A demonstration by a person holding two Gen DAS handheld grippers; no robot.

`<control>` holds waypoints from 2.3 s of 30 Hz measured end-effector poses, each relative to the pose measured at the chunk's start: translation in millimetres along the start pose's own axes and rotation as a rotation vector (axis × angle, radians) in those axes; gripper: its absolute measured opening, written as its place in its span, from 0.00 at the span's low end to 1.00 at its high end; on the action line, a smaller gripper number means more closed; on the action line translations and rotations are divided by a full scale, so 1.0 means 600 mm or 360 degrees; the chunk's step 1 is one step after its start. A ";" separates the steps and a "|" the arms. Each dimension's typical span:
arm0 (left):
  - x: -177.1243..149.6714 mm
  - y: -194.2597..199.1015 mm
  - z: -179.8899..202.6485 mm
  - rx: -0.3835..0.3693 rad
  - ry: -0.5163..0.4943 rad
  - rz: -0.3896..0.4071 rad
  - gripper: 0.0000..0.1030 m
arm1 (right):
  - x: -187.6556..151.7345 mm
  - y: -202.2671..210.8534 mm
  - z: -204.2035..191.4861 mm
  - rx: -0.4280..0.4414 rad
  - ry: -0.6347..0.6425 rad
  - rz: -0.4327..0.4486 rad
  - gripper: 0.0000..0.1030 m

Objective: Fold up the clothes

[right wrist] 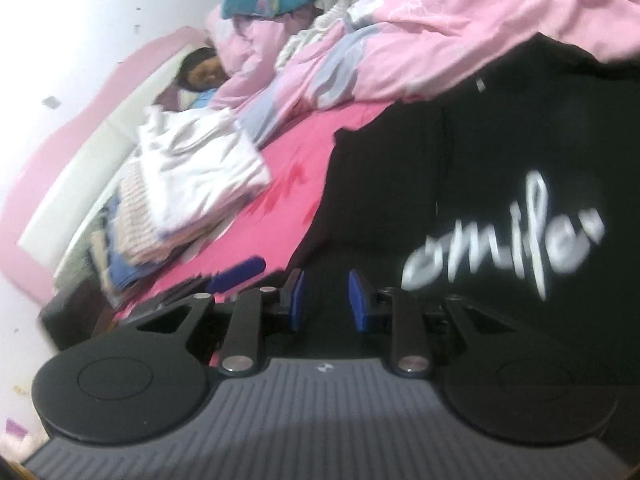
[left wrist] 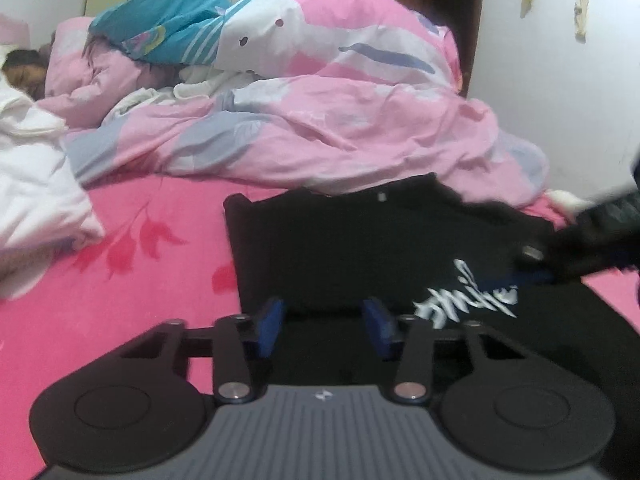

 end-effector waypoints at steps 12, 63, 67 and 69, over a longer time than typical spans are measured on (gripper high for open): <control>-0.040 -0.066 -0.061 -0.0084 0.0290 -0.0100 0.15 | 0.045 -0.137 0.141 -0.0084 -0.0225 0.0022 0.00; -0.051 -0.063 -0.092 -0.0219 0.0495 -0.0044 0.15 | 0.099 -0.165 0.107 -0.0147 -0.0180 0.0082 0.05; -0.052 -0.063 -0.094 -0.0226 0.0506 -0.0042 0.15 | 0.063 -0.149 0.135 -0.0289 -0.0211 -0.0005 0.00; -0.053 -0.063 -0.095 -0.0230 0.0513 -0.0041 0.15 | 0.061 -0.120 0.132 -0.0343 -0.0214 0.0064 0.05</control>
Point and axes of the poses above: each gripper's, at about its wrist camera, not at the fingertips, and y roughly against the way its jaws point, z to its right, x to its top, the point moved 3 cm from there along -y, roughly the way its jaws point, and after that the axes turned 3 degrees about -x, right-handed, at the moved point
